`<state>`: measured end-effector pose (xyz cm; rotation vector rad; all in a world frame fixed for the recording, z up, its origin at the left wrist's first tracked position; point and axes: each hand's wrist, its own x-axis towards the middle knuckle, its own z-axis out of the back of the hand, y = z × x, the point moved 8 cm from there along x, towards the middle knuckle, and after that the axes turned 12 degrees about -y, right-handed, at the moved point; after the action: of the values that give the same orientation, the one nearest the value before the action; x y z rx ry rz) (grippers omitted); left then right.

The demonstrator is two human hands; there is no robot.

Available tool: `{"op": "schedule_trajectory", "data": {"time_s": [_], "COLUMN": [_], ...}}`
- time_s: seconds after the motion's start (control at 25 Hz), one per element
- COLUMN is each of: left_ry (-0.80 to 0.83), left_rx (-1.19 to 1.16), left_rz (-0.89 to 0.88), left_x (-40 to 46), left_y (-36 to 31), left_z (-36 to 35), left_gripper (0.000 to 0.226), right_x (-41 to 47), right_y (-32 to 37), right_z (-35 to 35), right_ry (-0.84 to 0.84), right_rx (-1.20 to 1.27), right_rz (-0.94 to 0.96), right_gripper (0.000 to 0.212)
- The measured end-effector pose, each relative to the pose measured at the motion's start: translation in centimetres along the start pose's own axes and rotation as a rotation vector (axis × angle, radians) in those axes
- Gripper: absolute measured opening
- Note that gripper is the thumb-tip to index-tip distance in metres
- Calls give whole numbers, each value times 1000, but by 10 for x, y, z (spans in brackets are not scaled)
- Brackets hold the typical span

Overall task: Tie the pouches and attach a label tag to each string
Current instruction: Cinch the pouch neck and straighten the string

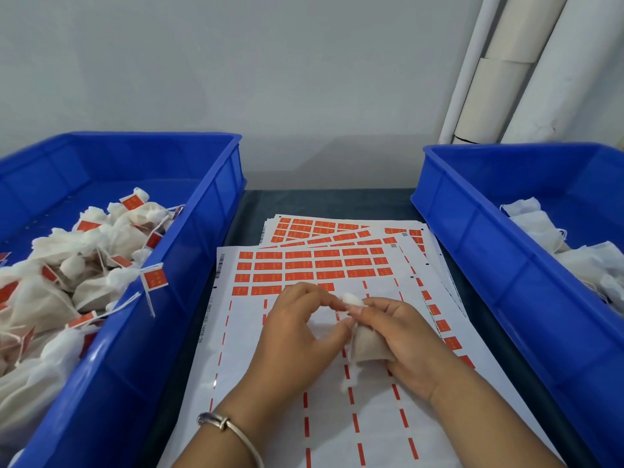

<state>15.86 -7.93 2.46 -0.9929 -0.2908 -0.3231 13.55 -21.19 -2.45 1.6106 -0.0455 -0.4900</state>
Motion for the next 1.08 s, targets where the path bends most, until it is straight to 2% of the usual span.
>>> {"op": "schedule_trajectory", "data": {"time_s": [0.24, 0.4, 0.56, 0.72, 0.92, 1.08], "left_ry": [-45, -36, -25, -55, -123, -277], "left_rx": [121, 86, 44, 124, 163, 173], "left_rz": [-46, -8, 33, 25, 21, 139], "left_x": [6, 4, 4, 6, 6, 14], "left_y": [5, 7, 6, 5, 8, 23], "left_z": [1, 1, 4, 6, 12, 33], "left_gripper": [17, 10, 14, 24, 22, 24], "right_x": [2, 3, 5, 3, 2, -2], "right_y": [-1, -2, -2, -2, 0, 4], "right_z": [-1, 1, 4, 3, 1, 2], "right_ry": [-5, -21, -50, -74, -98, -37], "right_rx": [-75, -53, -69, -186, -219, -116], "right_rz": [46, 41, 51, 99, 140, 150], "right_gripper": [8, 10, 5, 3, 20, 25]}}
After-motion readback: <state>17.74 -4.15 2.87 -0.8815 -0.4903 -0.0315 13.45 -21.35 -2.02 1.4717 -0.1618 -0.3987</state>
